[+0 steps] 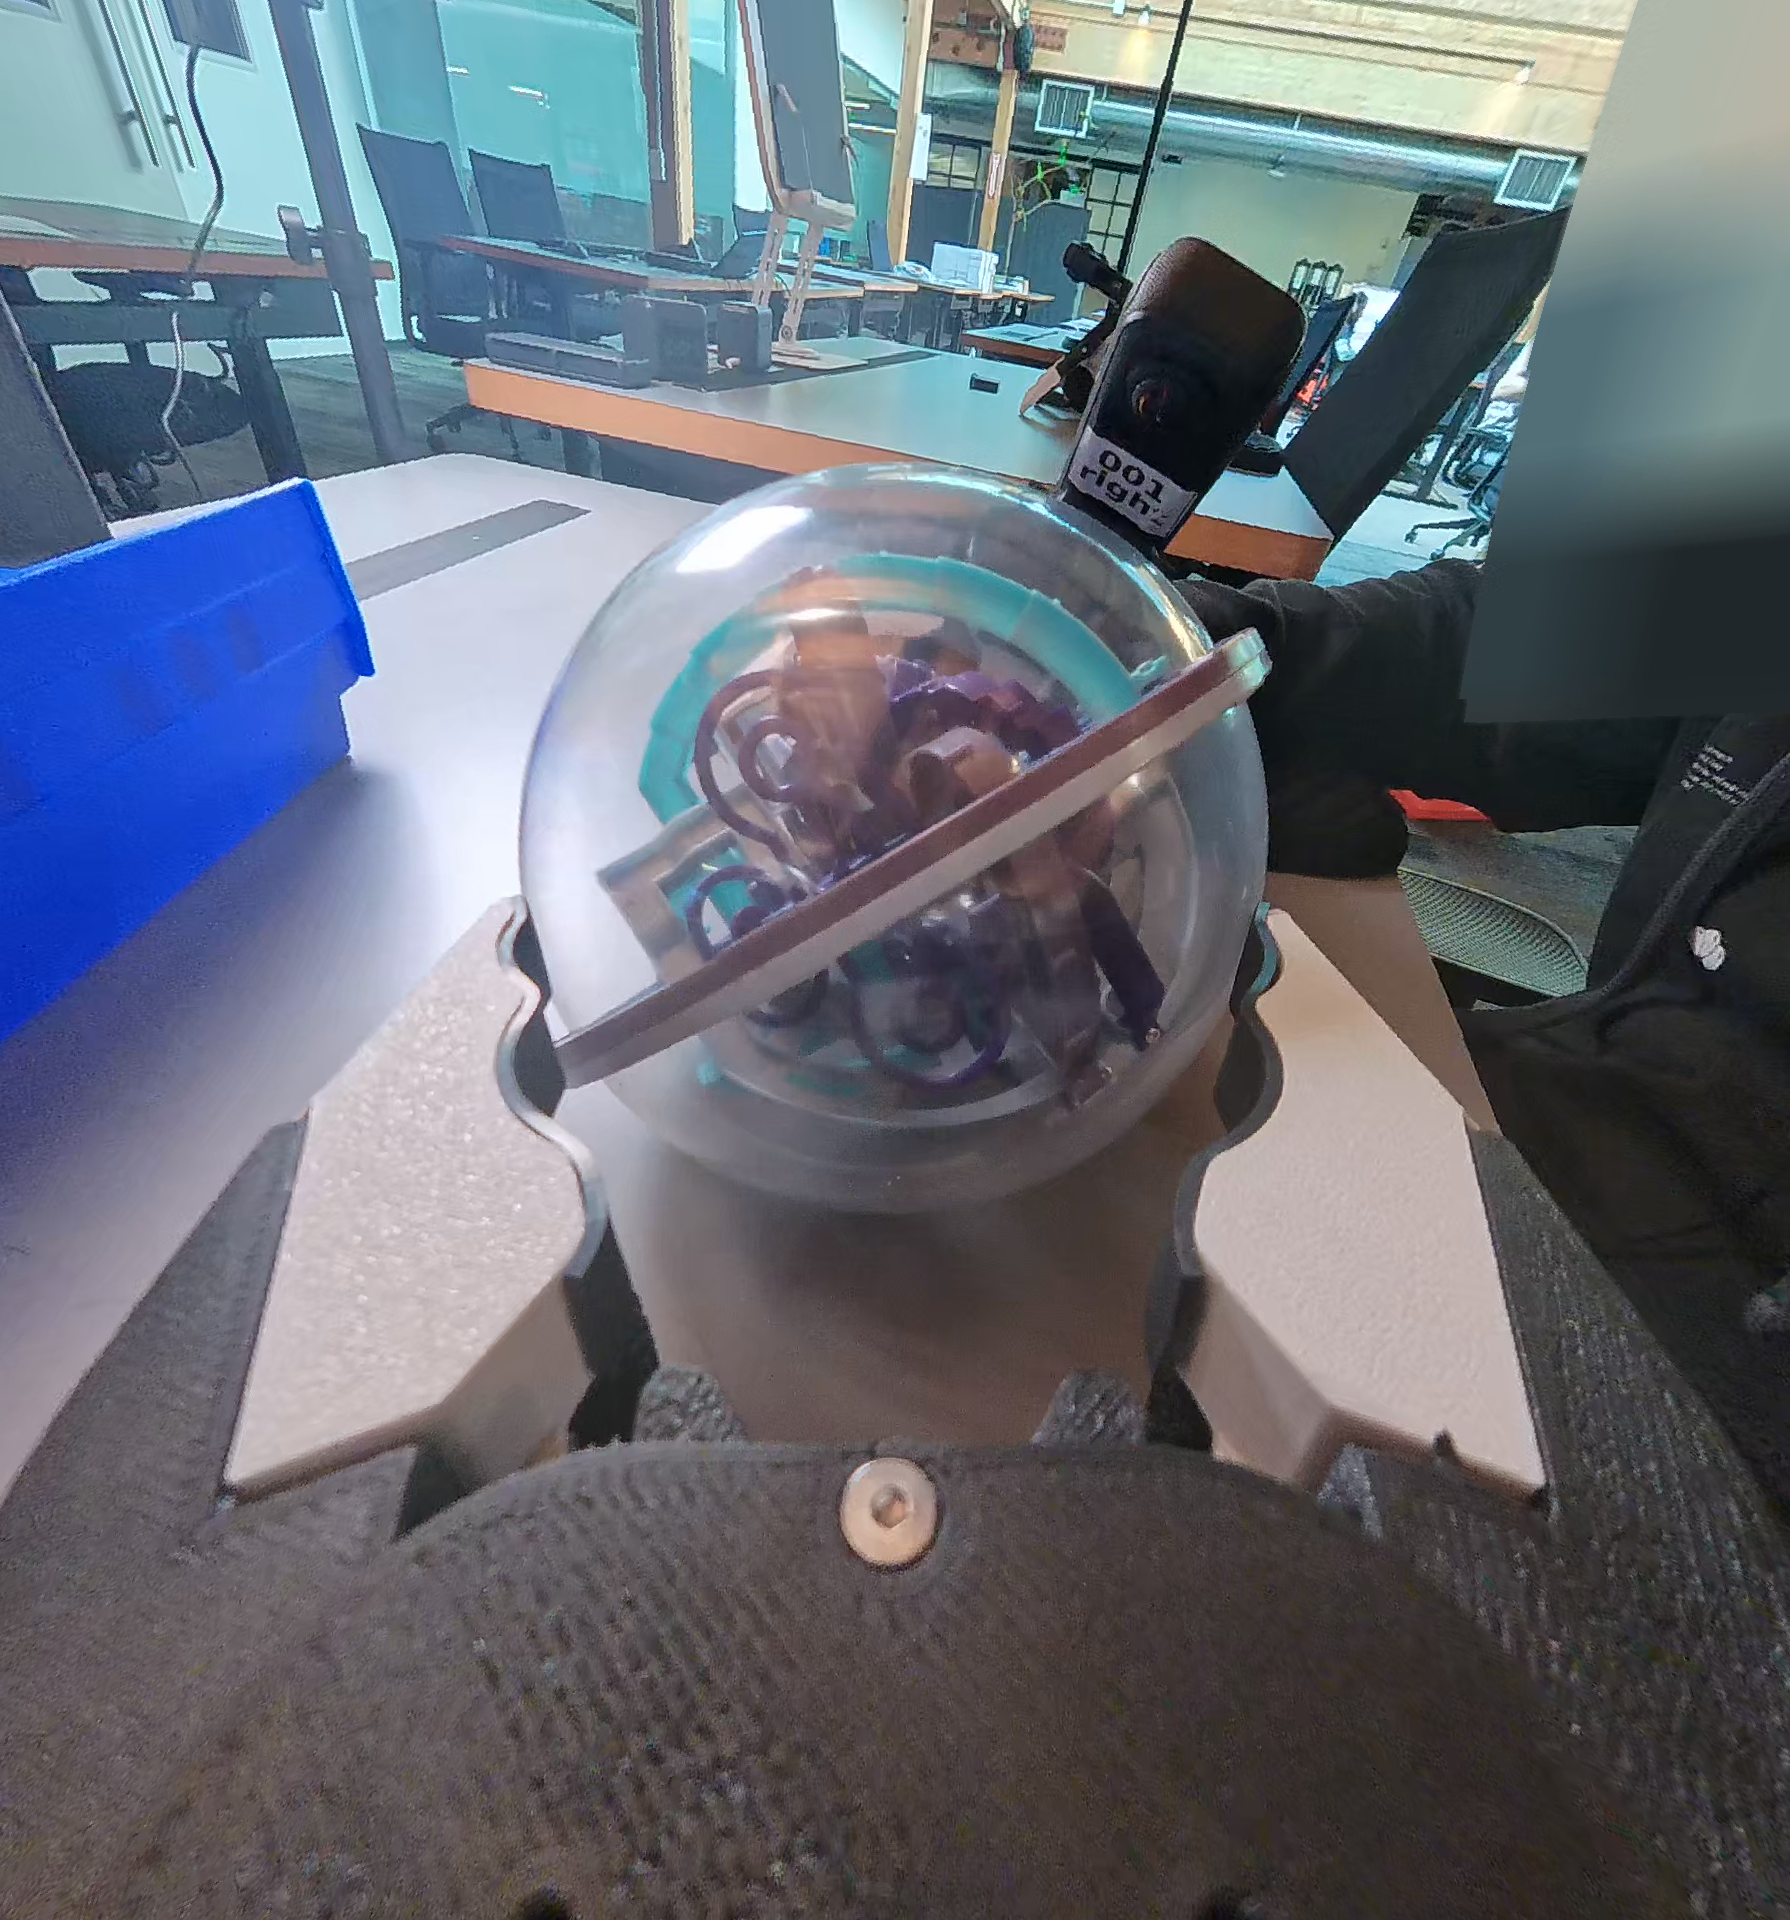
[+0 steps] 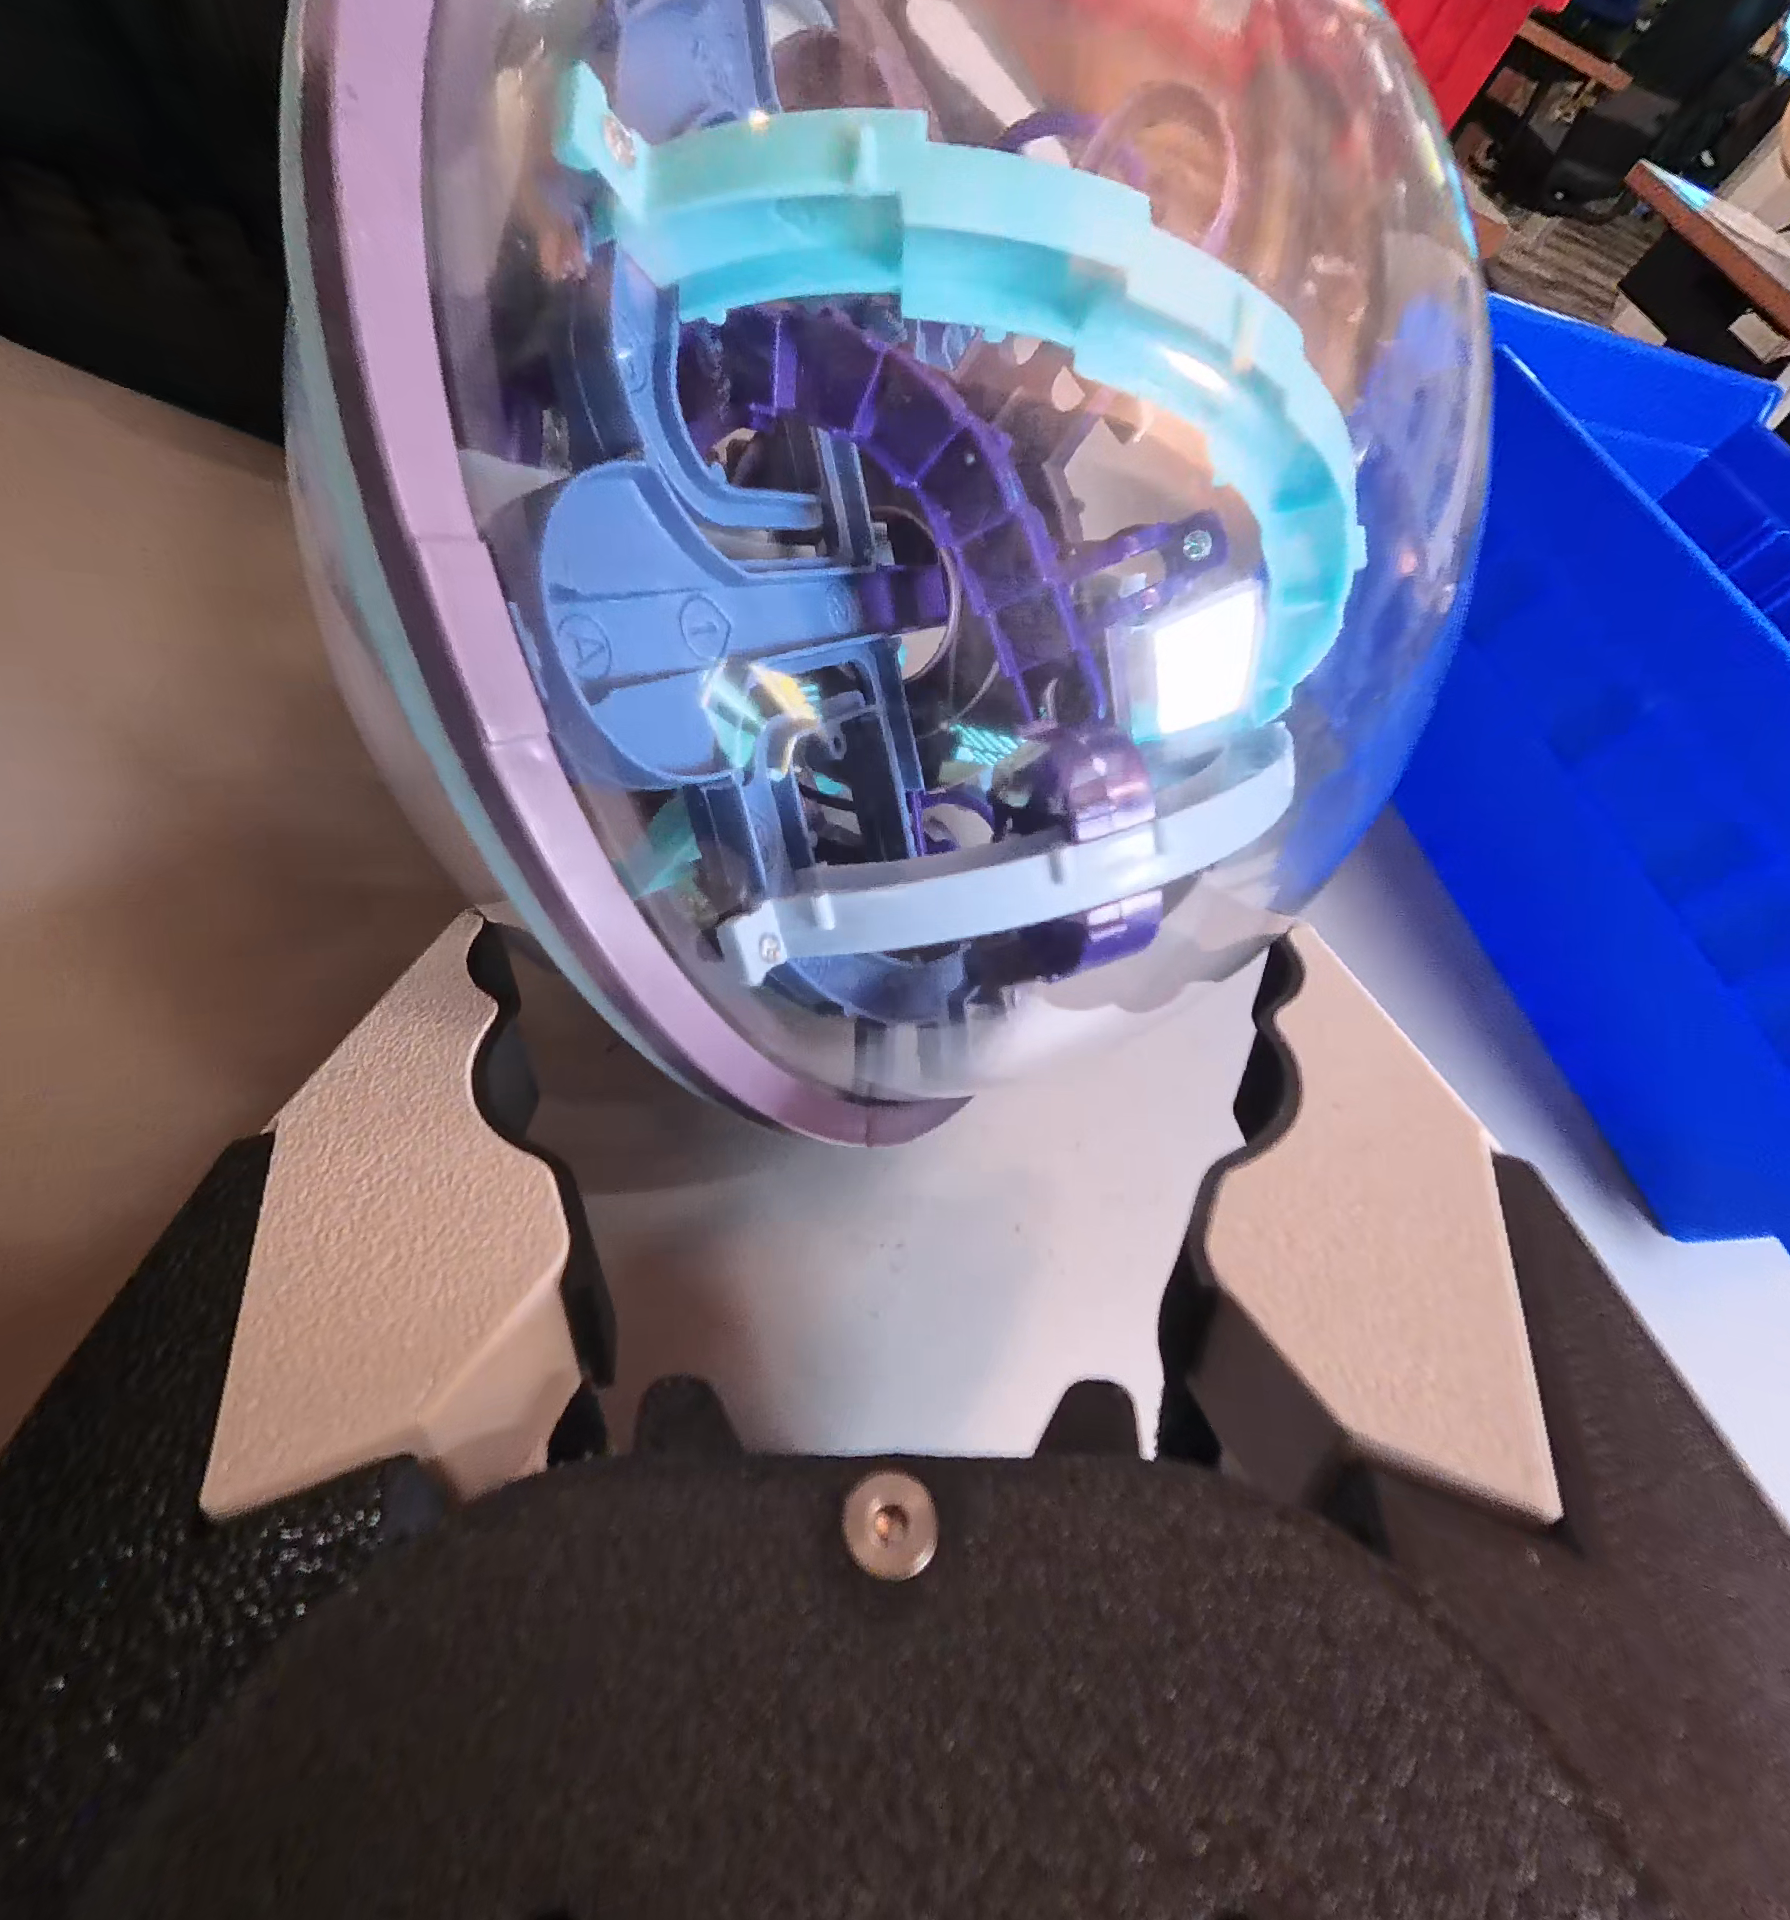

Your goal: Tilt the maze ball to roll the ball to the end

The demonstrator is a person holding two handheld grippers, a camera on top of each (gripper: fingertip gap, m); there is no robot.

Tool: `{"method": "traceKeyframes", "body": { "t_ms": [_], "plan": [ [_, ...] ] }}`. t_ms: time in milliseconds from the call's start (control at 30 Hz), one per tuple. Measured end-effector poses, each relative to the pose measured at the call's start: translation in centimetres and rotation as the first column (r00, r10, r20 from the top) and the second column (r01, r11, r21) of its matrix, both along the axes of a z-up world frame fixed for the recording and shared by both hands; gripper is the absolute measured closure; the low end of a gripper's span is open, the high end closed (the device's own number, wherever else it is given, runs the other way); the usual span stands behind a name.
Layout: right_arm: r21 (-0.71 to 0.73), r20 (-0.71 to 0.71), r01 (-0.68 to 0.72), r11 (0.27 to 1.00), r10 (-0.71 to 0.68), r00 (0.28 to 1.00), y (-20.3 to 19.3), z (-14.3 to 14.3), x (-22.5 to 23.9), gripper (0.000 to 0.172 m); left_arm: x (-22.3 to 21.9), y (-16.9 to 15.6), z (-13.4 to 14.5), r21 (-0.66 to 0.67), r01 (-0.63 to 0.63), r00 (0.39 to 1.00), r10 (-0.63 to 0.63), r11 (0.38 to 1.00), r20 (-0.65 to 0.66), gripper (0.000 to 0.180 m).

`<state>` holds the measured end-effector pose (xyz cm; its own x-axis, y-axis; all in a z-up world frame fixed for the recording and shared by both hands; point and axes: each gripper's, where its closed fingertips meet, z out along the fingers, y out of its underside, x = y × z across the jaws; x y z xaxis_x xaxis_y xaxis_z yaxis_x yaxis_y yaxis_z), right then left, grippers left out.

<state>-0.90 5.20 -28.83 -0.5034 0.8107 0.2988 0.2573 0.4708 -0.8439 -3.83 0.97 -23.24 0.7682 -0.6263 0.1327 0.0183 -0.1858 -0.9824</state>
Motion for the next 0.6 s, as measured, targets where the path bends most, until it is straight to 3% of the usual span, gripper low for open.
{"method": "traceKeyframes", "body": {
  "t_ms": [400, 600],
  "plan": [
    [0.079, -0.032, 0.035, 0.996, -0.032, 0.999, 0.2, -0.5, -0.3, 0.033, 0.7, -0.1, 0.7, 0.081, -0.008, 0.995, 0.016, 0.997, -0.095, 0.052],
    [0.055, -0.167, 0.018, 0.998, -0.008, 0.986, -0.6, 3.1, -0.1, 0.032, 1.3, -0.7, 4.2, 0.208, 0.011, 0.999, -0.001, 0.978, -0.049, 0.053]
  ]
}}
